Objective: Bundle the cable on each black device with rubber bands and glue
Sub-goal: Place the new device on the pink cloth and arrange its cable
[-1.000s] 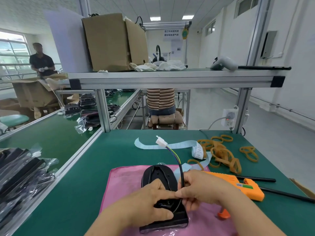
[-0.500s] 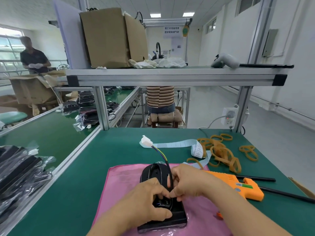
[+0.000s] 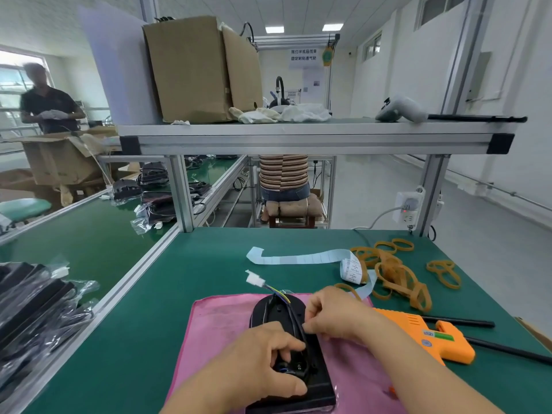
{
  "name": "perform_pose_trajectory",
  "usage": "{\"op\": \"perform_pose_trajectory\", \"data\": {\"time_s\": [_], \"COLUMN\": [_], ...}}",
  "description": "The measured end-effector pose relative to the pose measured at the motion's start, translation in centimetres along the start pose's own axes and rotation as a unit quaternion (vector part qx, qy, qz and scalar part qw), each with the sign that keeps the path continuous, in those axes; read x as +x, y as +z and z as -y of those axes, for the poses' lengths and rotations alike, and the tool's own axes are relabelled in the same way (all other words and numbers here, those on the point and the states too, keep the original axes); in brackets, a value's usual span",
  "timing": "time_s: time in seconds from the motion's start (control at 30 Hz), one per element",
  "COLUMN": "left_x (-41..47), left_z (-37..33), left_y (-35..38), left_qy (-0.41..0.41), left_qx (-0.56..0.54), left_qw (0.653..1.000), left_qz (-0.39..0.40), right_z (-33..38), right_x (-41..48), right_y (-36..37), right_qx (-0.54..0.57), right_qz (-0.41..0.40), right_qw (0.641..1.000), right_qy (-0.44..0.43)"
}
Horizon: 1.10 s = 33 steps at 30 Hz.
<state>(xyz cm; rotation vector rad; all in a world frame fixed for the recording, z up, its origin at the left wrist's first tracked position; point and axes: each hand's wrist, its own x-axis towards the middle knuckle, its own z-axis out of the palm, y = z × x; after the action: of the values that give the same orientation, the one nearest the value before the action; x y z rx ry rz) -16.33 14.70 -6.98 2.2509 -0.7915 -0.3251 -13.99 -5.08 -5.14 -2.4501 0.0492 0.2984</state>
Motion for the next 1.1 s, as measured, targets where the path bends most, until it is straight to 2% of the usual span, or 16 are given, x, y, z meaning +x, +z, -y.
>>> {"op": "perform_pose_trajectory", "data": {"time_s": [0.13,0.2,0.3,0.37,0.43,0.6,0.8,0.9,1.1], "left_x": [0.2,0.2,0.3,0.5,0.9,2.7,6.0,8.0,11.5], "left_z": [0.0,0.0,0.1,0.4,0.7,0.8,-0.1,-0.7,-1.0], "left_y": [-0.2,-0.3,-0.5,-0.8,-1.2,-1.6,-2.1,-2.2,-1.3], "left_qy": [-0.007,-0.006,0.012,0.013,-0.005,-0.015,-0.029,-0.046,-0.092], "left_qx": [0.016,0.009,-0.047,-0.081,-0.101,-0.082,-0.067,-0.088,-0.119], "left_qw": [1.0,1.0,0.997,0.987,0.978,0.977,0.966,0.955,0.944], "left_qz": [0.02,0.016,-0.06,-0.139,-0.182,-0.195,-0.246,-0.28,-0.294], "right_z": [-0.6,-1.2,-2.6,-3.8,-4.9,-7.4,-9.2,-9.2,-8.1], "right_x": [0.2,0.5,1.0,1.5,2.2,4.2,6.6,7.0,6.5], "right_y": [0.4,-1.0,-4.1,-5.5,-6.0,-6.3,-5.8,-5.7,-5.9], "right_qx": [0.007,0.043,0.079,0.065,0.034,-0.002,-0.016,-0.011,0.034], "right_qz": [-0.023,-0.09,-0.203,-0.233,-0.242,-0.287,-0.276,-0.292,-0.328], "right_qw": [1.0,0.995,0.976,0.97,0.969,0.955,0.953,0.948,0.94], "right_qy": [0.0,0.003,0.017,0.027,0.035,0.073,0.127,0.125,0.083]}}
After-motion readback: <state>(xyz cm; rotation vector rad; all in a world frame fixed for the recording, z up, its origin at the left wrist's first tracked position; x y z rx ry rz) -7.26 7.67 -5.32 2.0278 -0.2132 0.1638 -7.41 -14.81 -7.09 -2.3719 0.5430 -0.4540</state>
